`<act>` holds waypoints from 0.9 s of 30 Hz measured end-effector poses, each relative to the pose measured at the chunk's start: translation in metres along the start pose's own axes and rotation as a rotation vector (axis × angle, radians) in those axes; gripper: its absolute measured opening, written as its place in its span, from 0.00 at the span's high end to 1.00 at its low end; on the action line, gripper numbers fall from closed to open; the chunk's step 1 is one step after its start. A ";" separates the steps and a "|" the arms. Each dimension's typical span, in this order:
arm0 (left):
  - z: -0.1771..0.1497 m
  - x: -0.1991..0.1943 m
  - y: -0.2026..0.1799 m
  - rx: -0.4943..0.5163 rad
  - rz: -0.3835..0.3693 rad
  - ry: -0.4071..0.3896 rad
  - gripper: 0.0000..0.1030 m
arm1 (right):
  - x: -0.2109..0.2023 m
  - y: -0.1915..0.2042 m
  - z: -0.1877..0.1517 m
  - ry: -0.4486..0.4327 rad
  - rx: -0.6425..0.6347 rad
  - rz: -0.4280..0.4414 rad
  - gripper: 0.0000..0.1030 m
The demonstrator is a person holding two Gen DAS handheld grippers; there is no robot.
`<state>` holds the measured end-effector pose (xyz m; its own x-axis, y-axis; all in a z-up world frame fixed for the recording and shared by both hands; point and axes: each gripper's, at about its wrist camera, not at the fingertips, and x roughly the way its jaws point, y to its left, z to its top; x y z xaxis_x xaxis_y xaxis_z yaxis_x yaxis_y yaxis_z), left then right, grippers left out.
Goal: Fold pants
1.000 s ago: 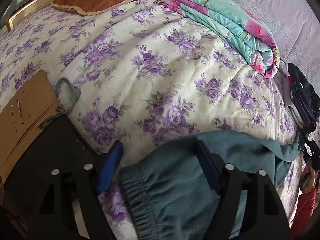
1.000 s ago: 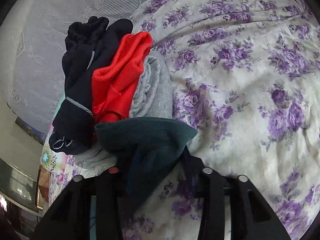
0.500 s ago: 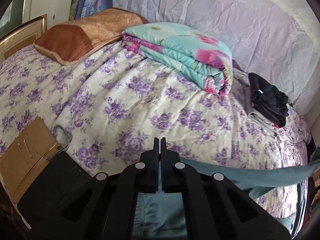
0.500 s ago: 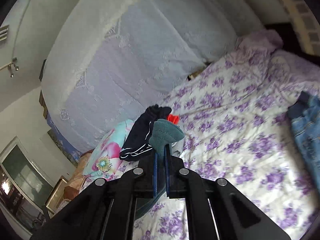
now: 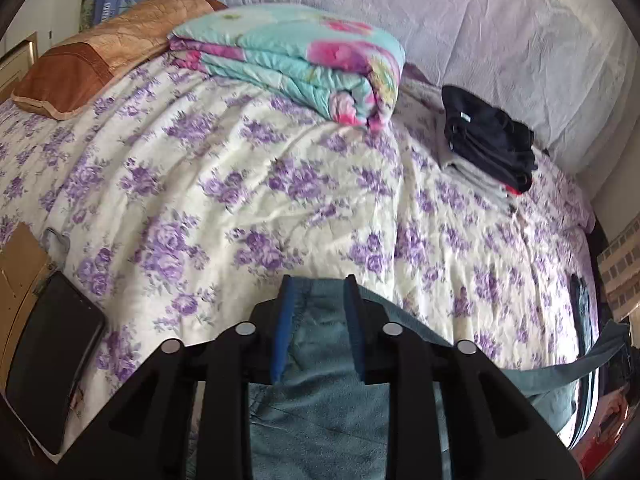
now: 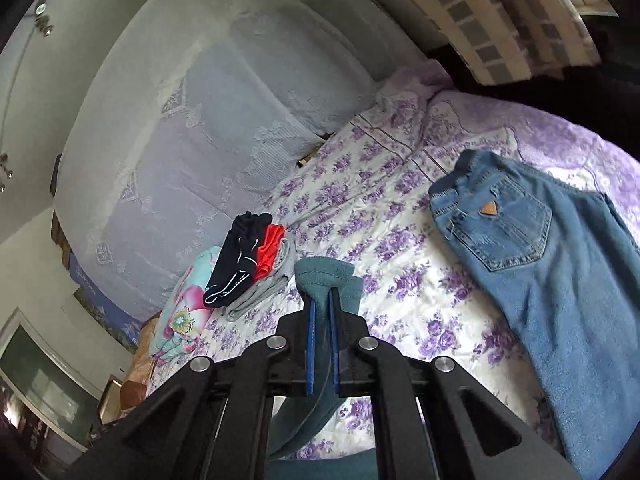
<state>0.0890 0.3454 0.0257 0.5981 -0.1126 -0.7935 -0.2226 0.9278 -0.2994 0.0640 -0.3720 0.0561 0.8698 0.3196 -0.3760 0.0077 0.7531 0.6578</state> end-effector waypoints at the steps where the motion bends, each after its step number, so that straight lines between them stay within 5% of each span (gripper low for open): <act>1: 0.000 0.006 -0.003 0.013 0.013 0.012 0.62 | 0.002 -0.003 -0.002 0.005 0.010 0.004 0.94; 4: 0.004 0.025 -0.003 0.038 0.068 0.028 0.45 | 0.003 -0.007 -0.006 0.016 0.021 0.017 0.94; 10: 0.001 0.060 0.010 0.019 0.033 0.131 0.47 | 0.004 -0.008 -0.008 0.017 0.025 0.027 0.94; 11: 0.000 0.065 0.008 0.036 0.034 0.139 0.52 | 0.003 -0.007 -0.008 0.017 0.027 0.028 0.94; 12: -0.002 0.069 0.005 0.050 0.040 0.140 0.72 | 0.003 -0.008 -0.008 0.017 0.029 0.029 0.94; 13: -0.003 0.070 0.003 0.056 0.050 0.132 0.77 | 0.002 -0.008 -0.009 0.017 0.030 0.030 0.94; 17: -0.001 0.034 0.006 0.015 0.028 -0.011 0.87 | -0.011 -0.008 -0.009 -0.002 0.030 0.017 0.94; 21: 0.005 -0.038 0.022 -0.073 -0.075 -0.185 0.88 | -0.028 -0.007 -0.011 -0.027 0.024 -0.003 0.94; 23: 0.006 -0.066 0.029 -0.092 -0.060 -0.261 0.88 | -0.035 -0.008 -0.013 -0.039 0.025 -0.015 0.94; 27: 0.009 -0.082 0.047 -0.140 -0.076 -0.285 0.88 | -0.030 -0.014 -0.013 -0.021 0.035 -0.054 0.94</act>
<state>0.0363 0.4016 0.0810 0.8043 -0.0573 -0.5914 -0.2607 0.8604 -0.4378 0.0316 -0.3847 0.0491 0.8780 0.2665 -0.3976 0.0715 0.7483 0.6595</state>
